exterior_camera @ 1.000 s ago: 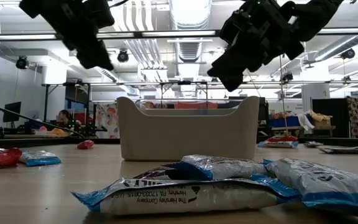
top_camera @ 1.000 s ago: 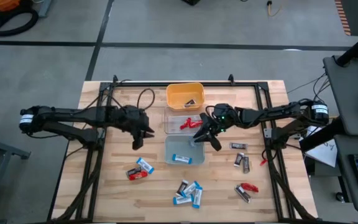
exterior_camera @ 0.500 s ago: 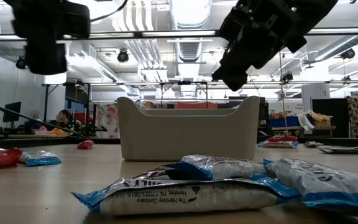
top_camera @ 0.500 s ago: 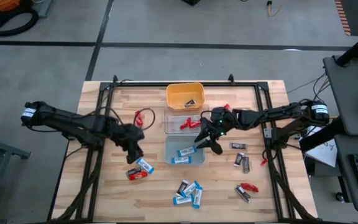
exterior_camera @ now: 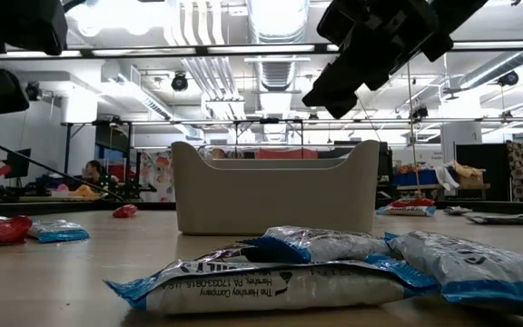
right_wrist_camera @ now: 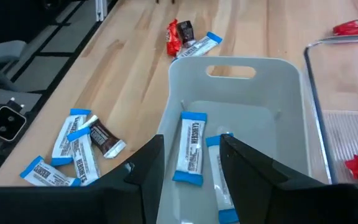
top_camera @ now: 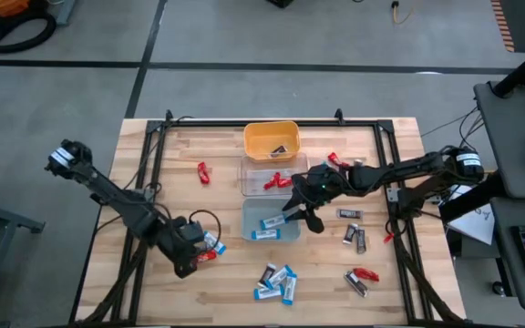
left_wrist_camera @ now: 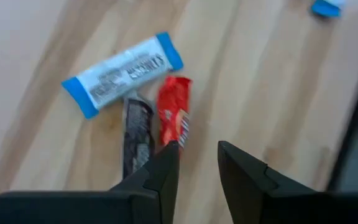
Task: Organize candy in baskets
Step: Put the brown chocolate bar into the yellow bin
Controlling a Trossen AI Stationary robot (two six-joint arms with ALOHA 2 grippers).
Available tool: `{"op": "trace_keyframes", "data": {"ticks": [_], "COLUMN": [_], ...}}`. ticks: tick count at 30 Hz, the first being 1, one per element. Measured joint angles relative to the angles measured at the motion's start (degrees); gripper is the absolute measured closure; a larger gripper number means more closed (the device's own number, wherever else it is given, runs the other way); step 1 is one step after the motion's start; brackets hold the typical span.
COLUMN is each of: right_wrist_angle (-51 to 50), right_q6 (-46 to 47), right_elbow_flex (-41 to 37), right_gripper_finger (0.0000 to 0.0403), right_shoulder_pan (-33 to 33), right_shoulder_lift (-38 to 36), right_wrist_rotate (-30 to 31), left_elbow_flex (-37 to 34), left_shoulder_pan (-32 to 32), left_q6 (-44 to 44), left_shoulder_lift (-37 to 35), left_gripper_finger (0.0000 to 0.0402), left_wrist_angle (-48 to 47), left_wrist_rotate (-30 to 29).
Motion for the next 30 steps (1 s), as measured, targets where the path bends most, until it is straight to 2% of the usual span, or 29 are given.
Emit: {"op": "trace_keyframes", "data": {"ticks": [5,11,15,23,30], "right_wrist_angle": [-0.2,-0.4,-0.4,-0.4,-0.4], "right_q6": [0.0,0.0,0.0,0.0,0.2], "right_elbow_flex": [0.4,0.5,0.5,0.5,0.5], "right_gripper_finger": [0.0259,0.0259,0.0261,0.0264,0.0264], "right_shoulder_pan": [1.6,3.2,4.0,4.3,4.3], "right_shoulder_lift": [0.0,0.0,0.0,0.0,0.0], "right_wrist_rotate": [2.2,2.9,2.9,2.9,2.9], "left_elbow_flex": [0.0,0.0,0.0,0.2,0.2], "left_shoulder_pan": [-1.3,-1.3,-1.3,-1.3,-1.3], "left_q6": [-0.9,1.4,2.3,1.7,1.4], "left_shoulder_lift": [4.0,9.7,13.2,18.3,18.3], "left_gripper_finger": [0.0265,0.0219,0.0208,0.022,0.0287], "left_wrist_angle": [-0.6,-2.6,-2.6,-2.5,-2.0], "left_wrist_rotate": [-3.8,-4.6,-4.6,-4.9,-4.4]}}
